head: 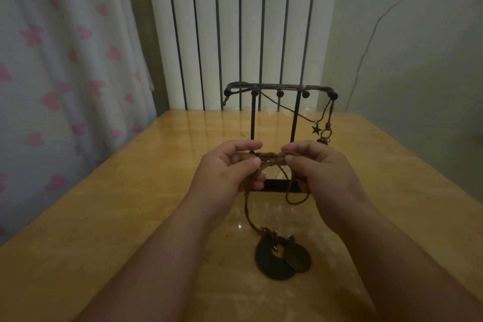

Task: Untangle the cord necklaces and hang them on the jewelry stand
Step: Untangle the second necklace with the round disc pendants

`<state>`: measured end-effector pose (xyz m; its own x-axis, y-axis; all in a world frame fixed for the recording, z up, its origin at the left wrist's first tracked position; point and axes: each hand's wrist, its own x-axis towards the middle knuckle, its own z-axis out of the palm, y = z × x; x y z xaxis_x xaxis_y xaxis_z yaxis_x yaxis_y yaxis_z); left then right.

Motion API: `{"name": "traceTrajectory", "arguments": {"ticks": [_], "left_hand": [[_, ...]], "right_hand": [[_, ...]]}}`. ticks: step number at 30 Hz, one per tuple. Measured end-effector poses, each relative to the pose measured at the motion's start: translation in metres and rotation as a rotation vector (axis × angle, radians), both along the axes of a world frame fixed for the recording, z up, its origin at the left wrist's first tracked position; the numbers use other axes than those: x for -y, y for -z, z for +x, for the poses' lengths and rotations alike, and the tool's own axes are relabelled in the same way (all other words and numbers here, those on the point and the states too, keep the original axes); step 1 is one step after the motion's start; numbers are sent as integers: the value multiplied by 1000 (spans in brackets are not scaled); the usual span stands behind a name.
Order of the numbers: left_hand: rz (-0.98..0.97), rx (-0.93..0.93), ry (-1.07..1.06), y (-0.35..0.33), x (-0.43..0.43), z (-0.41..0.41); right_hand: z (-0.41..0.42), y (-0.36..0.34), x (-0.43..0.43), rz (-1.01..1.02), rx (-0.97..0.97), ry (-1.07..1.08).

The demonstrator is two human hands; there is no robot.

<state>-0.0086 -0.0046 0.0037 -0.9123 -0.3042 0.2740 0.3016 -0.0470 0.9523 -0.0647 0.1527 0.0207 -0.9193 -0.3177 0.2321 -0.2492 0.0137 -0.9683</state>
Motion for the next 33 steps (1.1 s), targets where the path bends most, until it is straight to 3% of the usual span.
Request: {"name": "traceTrajectory", "arguments": {"ticks": [5,10,13,18,24,29,33], "left_hand": [[-37,23,23,-3,0,2],[-205,90,10,-3,5,5],[-198,115,-27,-2,6,4],[-204,80,-48,0,4,3],[-126,18,26,-3,3,4],[-166,-9,33,-3,2,4],[-200,-21,8,-3,3,5]], "right_hand": [[1,-3,1,4,-15,14],[-4,-5,-3,-97,78,31],[-7,-7,-6,-161,151,43],[-9,-4,-9,-17,93,-65],[-10,-1,-10,-218,278,-146],[-11,7,-2,144,223,-165],[-6,6,-3,147,220,-249]]}}
